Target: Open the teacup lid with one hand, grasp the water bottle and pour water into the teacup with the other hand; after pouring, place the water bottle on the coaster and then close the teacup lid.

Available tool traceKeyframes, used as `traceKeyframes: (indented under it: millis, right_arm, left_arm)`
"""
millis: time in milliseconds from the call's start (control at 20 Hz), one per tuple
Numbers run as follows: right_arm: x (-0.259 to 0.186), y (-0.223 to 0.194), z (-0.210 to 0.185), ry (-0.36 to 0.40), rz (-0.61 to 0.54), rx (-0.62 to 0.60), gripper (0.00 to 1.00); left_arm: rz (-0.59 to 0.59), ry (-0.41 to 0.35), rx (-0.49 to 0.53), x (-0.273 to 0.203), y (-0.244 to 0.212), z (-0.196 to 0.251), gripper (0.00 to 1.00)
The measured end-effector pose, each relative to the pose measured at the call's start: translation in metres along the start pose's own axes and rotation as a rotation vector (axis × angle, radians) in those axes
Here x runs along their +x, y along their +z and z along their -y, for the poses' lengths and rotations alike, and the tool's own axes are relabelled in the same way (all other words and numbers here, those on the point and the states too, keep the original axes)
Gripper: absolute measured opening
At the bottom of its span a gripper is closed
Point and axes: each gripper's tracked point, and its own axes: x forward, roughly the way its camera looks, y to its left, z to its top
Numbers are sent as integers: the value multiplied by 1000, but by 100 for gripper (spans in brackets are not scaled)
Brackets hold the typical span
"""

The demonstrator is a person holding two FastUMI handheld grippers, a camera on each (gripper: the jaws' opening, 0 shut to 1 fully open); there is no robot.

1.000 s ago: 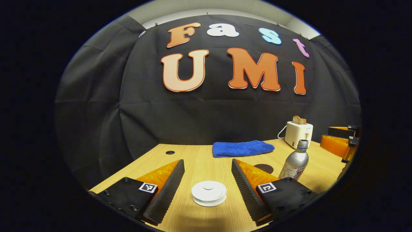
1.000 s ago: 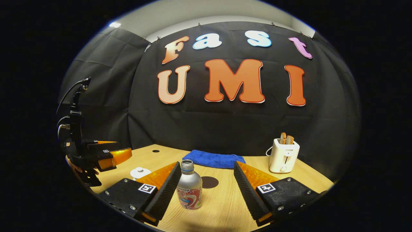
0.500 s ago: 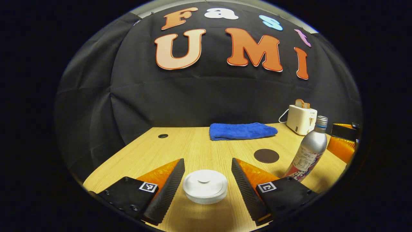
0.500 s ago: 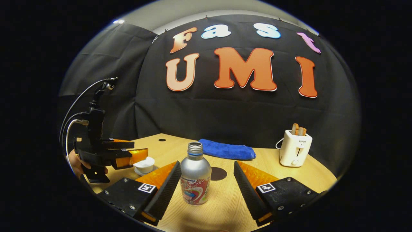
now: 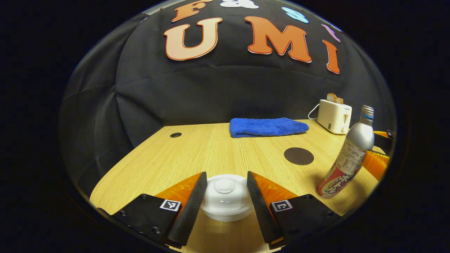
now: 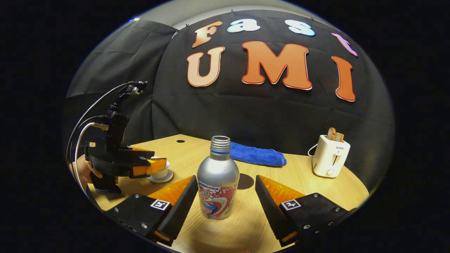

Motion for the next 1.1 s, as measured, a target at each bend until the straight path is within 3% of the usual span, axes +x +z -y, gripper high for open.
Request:
traceKeyframes:
  millis: [50,100,200,250,350,450,600,1100]
  right_arm:
    - [1,-2,0,2,-5,-1,99]
    - [2,-4,0,2,-10,-2,99]
    - [3,-7,1,4,-21,-2,99]
    - [3,-7,0,6,-23,0,99]
    - [4,-8,0,10,-23,2,99]
    - [5,-7,-1,13,-23,1,99]
    - [7,-12,-1,16,-34,0,99]
    - [26,-33,-10,25,-122,24,98]
  left_arm:
    - [-3,7,5,4,-1,-3,78]
    - [2,6,8,4,1,-1,68]
    - [-4,5,23,4,2,1,67]
    - [8,7,25,3,6,1,72]
    - [1,16,32,4,6,0,46]
    - [2,17,35,5,6,0,49]
    - [11,33,31,6,7,-2,33]
    - [137,33,-2,-11,37,-6,32]
